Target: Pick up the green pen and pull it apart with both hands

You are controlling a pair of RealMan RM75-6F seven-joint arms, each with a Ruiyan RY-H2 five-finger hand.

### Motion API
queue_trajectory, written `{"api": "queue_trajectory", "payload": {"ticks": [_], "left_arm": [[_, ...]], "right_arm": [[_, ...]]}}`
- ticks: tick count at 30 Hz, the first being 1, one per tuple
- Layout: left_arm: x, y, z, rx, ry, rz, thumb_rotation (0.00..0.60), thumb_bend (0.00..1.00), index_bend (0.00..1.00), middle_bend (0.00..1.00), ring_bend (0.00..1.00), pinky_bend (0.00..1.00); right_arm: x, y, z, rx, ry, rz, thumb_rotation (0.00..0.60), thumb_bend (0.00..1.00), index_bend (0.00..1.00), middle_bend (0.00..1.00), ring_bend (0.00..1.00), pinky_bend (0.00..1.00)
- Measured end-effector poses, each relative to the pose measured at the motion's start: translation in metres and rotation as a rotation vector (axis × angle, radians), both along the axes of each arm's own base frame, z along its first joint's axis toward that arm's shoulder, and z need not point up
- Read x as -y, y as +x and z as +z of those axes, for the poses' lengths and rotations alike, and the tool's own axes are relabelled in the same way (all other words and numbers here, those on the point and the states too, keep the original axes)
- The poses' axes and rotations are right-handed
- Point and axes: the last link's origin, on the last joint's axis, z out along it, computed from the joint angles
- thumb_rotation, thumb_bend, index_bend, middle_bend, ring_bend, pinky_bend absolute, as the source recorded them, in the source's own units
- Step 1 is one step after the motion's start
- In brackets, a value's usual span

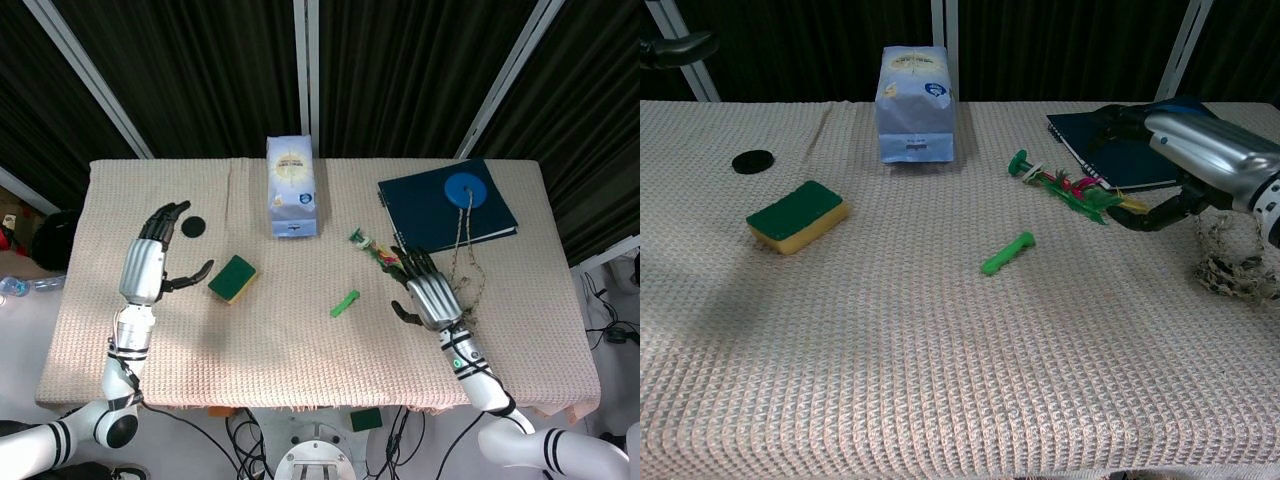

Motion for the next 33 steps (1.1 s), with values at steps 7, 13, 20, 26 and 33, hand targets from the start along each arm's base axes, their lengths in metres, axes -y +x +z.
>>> {"api": "queue_trajectory", "payload": {"ticks": [7, 13, 20, 26, 33], "left_arm": [[0.002, -0.003, -0.001, -0.006, -0.007, 0.008, 0.431, 0.19, 0.09, 0.14, 0.09, 0.16], [0.003, -0.005, -0.003, -0.007, -0.012, 0.010, 0.430, 0.19, 0.09, 0.14, 0.09, 0.16], [0.004, -0.007, -0.004, -0.008, -0.018, 0.014, 0.431, 0.19, 0.09, 0.14, 0.09, 0.16], [0.006, -0.007, -0.003, -0.006, -0.015, 0.007, 0.432, 0.19, 0.09, 0.14, 0.09, 0.16], [0.007, -0.009, -0.003, -0.004, -0.017, 0.011, 0.434, 0.19, 0.09, 0.14, 0.09, 0.16]], "right_arm": [[0.007, 0.012, -0.031, -0.049, 0.082, 0.036, 0.600, 0.35, 0.31, 0.04, 0.00, 0.00], [0.015, 0.020, -0.045, -0.064, 0.096, 0.055, 0.600, 0.35, 0.33, 0.04, 0.00, 0.00], [0.026, 0.023, -0.060, -0.069, 0.118, 0.046, 0.600, 0.36, 0.36, 0.06, 0.00, 0.00], [0.030, 0.026, -0.068, -0.052, 0.142, 0.038, 0.600, 0.38, 0.38, 0.07, 0.00, 0.00], [0.034, 0.026, -0.074, -0.073, 0.153, 0.048, 0.600, 0.43, 0.40, 0.07, 0.00, 0.00]]}}
